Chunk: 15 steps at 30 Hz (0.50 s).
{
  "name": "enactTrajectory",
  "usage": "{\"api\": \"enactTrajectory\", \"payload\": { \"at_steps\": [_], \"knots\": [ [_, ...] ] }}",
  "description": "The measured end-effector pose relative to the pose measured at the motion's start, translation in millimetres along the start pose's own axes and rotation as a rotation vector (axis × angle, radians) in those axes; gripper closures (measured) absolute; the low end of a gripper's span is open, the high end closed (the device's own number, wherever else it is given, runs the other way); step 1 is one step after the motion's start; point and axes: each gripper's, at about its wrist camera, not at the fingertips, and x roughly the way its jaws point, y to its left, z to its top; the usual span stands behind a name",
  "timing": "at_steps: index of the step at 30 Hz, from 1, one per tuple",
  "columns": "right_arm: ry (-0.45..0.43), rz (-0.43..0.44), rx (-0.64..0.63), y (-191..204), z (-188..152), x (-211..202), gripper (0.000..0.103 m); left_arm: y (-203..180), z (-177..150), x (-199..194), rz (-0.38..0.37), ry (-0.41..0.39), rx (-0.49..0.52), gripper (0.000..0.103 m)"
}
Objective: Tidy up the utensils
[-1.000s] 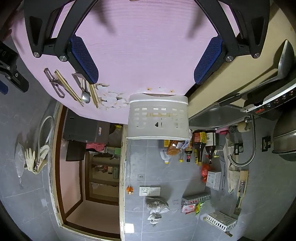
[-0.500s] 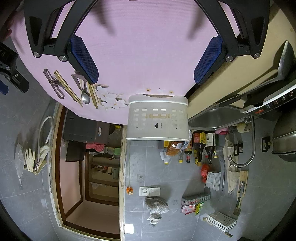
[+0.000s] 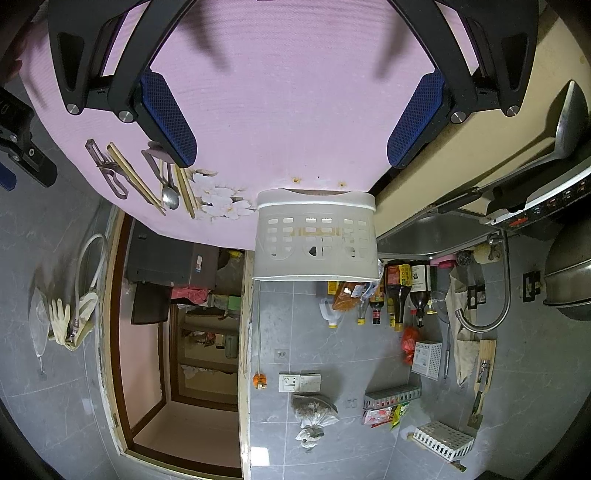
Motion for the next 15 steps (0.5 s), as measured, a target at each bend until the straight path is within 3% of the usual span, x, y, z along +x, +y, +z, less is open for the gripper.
{"api": "enactTrajectory", "payload": {
  "at_steps": [15],
  "knots": [
    [0.003, 0.003, 0.001, 0.6, -0.4, 1.0, 0.000, 6.1, -5.0, -1.1, 0.001, 0.000, 0.004, 0.002]
  ]
}}
